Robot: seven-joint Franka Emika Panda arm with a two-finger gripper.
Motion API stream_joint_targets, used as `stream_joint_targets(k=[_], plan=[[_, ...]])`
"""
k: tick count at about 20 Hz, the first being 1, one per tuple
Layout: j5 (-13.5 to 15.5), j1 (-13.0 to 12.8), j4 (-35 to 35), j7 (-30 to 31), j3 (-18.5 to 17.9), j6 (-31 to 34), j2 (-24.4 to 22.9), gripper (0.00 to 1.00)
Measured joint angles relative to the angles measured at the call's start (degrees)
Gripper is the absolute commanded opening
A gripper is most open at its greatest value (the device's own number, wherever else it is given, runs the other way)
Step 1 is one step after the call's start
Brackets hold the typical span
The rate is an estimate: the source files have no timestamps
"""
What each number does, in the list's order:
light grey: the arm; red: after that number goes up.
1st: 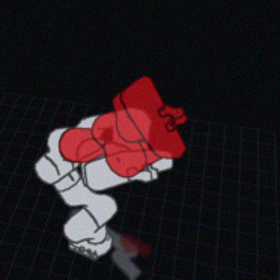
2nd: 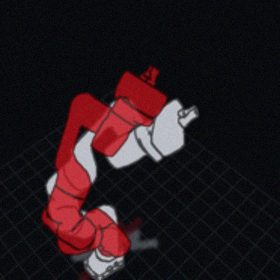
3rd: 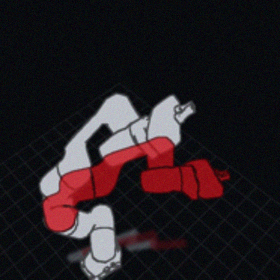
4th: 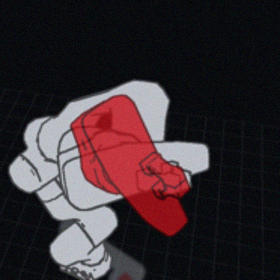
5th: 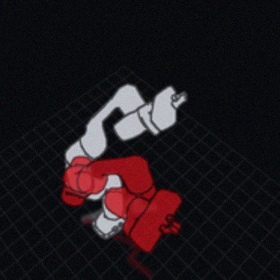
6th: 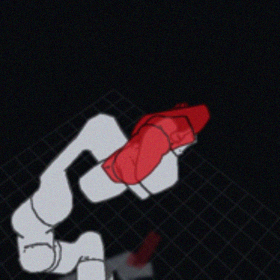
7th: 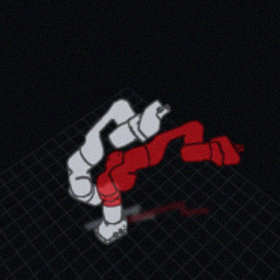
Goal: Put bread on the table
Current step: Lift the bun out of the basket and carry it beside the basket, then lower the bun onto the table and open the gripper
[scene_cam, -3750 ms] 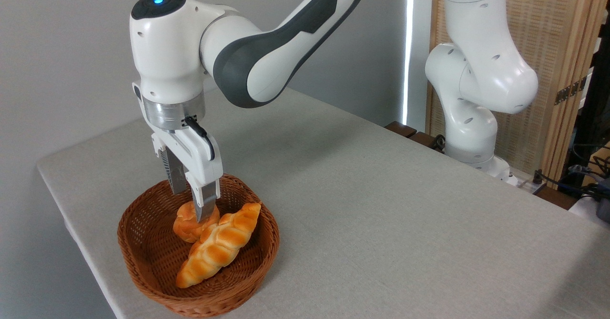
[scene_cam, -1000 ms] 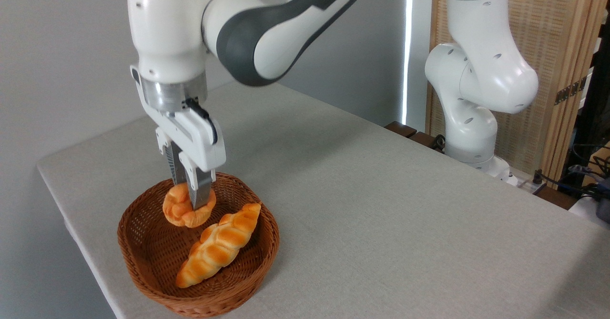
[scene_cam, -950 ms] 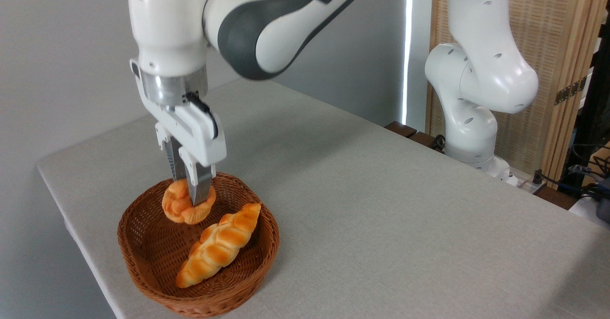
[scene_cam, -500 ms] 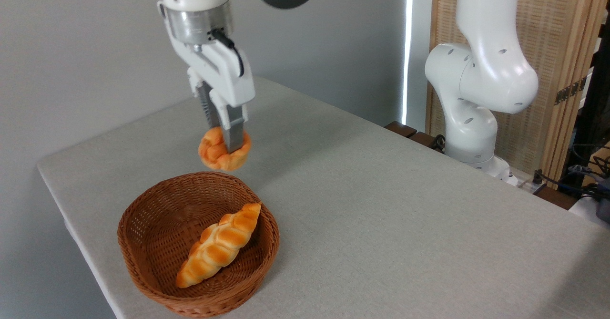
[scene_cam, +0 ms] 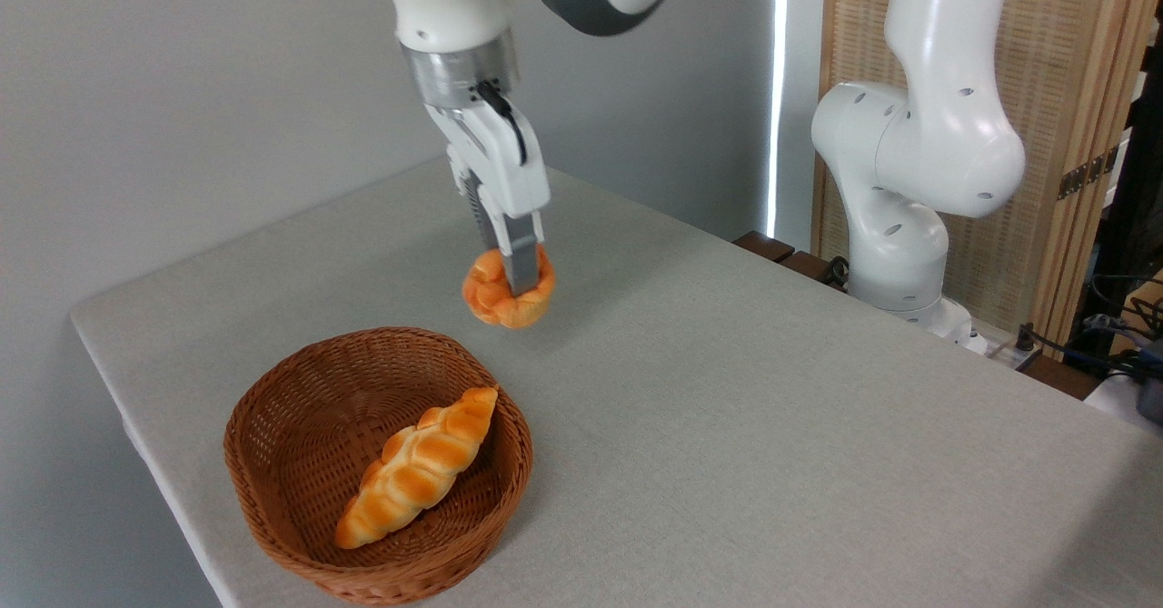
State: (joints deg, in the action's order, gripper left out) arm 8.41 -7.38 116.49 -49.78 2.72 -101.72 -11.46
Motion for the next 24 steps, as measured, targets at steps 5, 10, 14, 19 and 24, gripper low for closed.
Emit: stream_joint_targets(k=[5,10,14,19,24], plan=[[-3.5,-2.7,5.9,-0.8,0.0,-4.2,-1.4,0.83],[-5.2,-4.3,8.1,-0.8,0.5,-5.2,-0.8,0.87],[-5.3,-4.8,8.2,-0.8,0.5,-5.2,-0.6,0.93],[-5.3,-4.8,8.2,-0.8,0.5,-5.2,-0.6,1.0],[-5.3,-4.7,7.8,-0.7,0.2,-5.4,-0.8,1.0]])
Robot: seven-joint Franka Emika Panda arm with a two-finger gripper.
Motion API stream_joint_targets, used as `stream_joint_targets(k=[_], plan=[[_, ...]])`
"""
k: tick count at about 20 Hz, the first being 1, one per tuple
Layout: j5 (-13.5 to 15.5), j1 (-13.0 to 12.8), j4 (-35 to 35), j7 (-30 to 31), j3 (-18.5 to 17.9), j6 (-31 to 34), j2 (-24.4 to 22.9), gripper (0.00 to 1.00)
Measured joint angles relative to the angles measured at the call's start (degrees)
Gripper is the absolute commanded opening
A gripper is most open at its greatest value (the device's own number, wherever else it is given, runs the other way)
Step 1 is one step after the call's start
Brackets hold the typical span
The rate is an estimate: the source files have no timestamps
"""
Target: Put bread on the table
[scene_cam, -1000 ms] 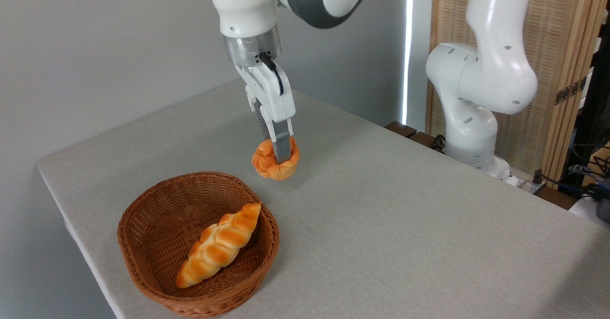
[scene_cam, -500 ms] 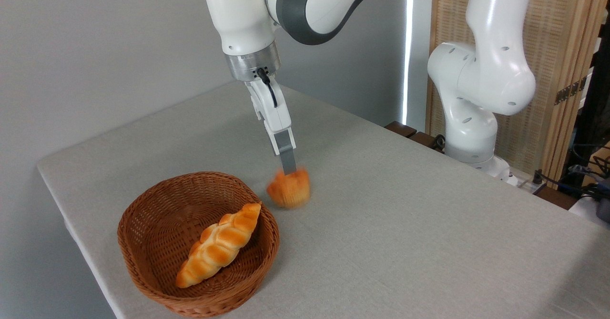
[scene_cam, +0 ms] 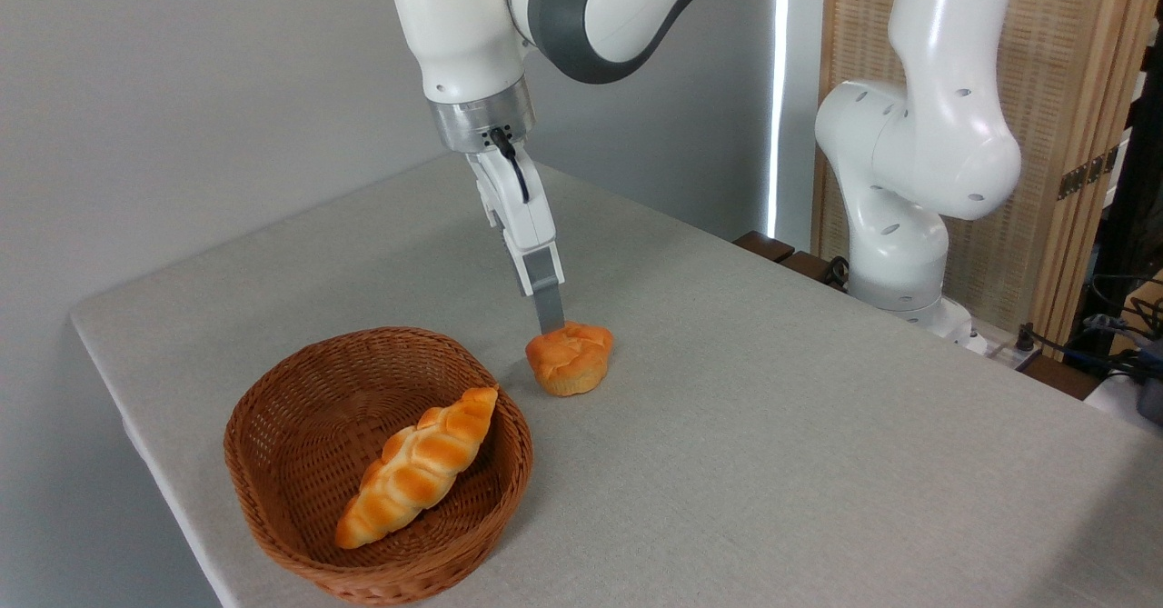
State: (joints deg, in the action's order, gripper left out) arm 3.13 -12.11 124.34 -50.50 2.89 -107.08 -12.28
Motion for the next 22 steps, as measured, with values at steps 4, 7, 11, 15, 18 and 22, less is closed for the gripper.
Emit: stream_joint_targets(k=[4,7,11,15,18,22], plan=[[0.2,0.0,-3.8,5.4,-1.7,-0.2,-0.1,1.0],[1.5,0.1,-8.6,8.2,-2.8,-0.3,0.1,1.0],[1.5,1.2,-18.0,10.7,-2.9,2.2,3.8,1.0],[1.5,2.9,-27.1,11.5,-2.8,8.5,10.2,1.0],[1.5,3.7,-29.2,13.5,-2.5,9.1,12.2,1.0],[0.9,3.9,-29.3,13.7,-2.5,9.6,12.3,1.0]])
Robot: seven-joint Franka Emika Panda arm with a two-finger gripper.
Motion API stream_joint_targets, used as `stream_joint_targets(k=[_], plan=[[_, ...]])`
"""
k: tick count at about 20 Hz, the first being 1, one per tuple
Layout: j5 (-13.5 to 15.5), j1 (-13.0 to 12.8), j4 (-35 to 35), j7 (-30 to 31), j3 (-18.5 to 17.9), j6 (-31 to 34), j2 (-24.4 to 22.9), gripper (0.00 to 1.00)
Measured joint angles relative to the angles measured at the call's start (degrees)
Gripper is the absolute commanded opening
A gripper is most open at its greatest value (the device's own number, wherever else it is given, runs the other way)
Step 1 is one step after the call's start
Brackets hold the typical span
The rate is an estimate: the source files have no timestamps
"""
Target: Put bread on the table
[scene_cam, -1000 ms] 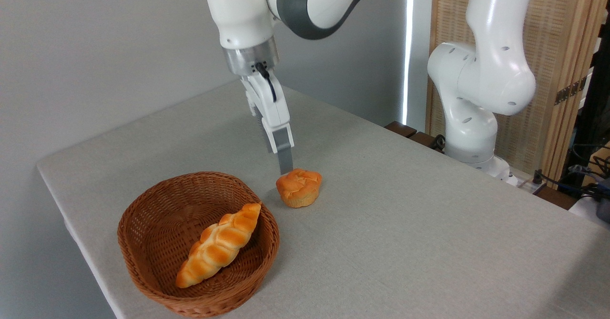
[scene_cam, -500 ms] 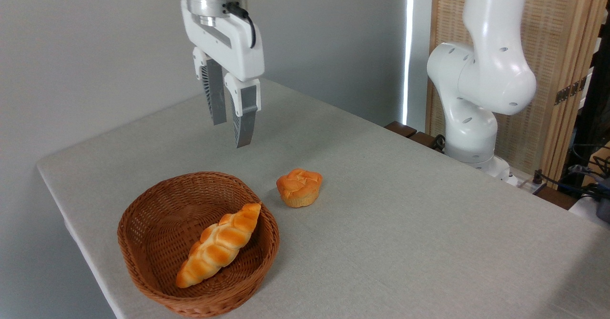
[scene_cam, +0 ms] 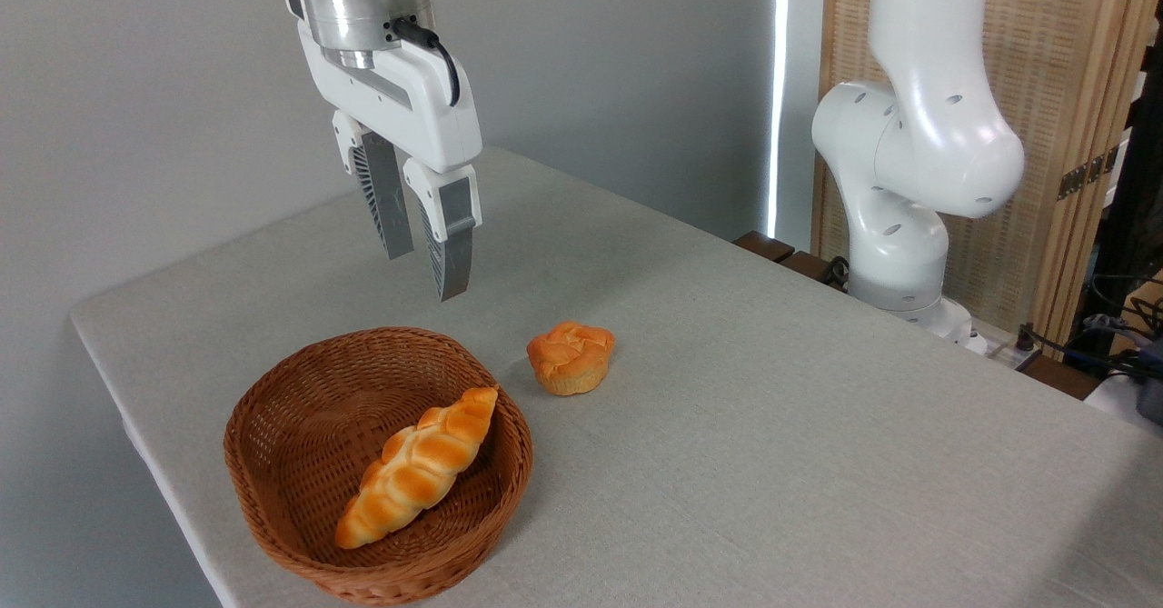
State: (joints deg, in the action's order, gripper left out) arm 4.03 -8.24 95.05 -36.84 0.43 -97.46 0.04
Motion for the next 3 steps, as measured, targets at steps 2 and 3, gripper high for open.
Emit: stream_joint_targets(k=[2,3], plan=[[0.0,0.1,0.0,0.0,0.0,0.3,0.0,1.0],[0.0,0.2,0.0,0.0,0.0,0.3,0.0,1.0]])
